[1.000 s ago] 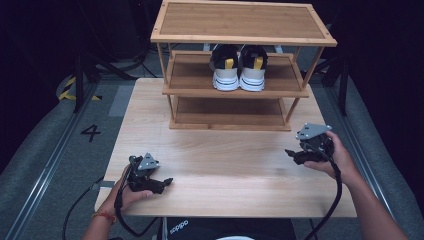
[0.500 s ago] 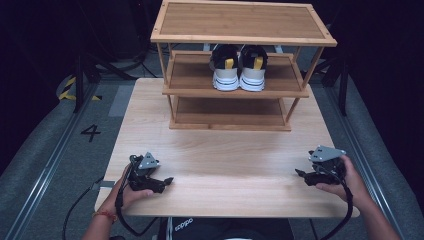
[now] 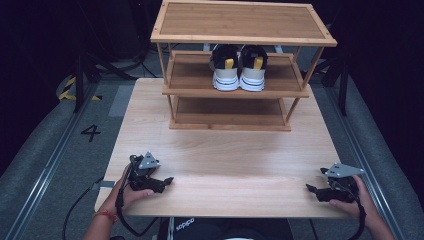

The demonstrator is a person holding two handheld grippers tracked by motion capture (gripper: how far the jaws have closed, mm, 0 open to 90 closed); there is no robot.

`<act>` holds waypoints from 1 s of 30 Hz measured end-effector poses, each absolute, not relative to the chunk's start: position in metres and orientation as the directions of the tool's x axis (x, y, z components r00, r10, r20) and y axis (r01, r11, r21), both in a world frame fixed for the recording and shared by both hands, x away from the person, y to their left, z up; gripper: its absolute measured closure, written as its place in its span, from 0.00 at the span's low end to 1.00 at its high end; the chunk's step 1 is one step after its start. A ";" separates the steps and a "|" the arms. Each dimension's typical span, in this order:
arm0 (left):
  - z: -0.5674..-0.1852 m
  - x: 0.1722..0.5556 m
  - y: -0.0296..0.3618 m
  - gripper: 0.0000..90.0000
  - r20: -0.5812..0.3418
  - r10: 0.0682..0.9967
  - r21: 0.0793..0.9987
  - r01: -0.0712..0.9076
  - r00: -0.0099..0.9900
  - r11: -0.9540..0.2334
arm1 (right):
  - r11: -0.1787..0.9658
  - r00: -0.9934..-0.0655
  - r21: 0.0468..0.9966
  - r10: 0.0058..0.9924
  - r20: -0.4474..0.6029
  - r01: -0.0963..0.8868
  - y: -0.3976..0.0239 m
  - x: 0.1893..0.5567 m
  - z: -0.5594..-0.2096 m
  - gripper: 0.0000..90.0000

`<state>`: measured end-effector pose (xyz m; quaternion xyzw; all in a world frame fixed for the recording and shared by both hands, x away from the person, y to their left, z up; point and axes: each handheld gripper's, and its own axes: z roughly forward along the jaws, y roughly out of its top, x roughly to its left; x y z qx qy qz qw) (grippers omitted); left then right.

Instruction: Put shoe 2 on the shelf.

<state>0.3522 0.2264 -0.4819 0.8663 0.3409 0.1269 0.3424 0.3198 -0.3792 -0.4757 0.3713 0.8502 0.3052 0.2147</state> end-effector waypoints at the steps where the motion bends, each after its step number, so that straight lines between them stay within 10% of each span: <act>1: -0.482 0.352 0.226 0.16 -0.013 0.678 0.680 0.504 0.735 -0.533 | 0.516 -0.626 0.692 0.771 -0.118 0.504 -0.383 0.318 -0.478 0.19; 30: -0.482 0.352 0.226 0.16 -0.009 0.693 0.680 0.512 0.721 -0.524 | 0.358 -0.538 0.739 0.843 0.007 0.571 -0.402 0.315 -0.488 0.17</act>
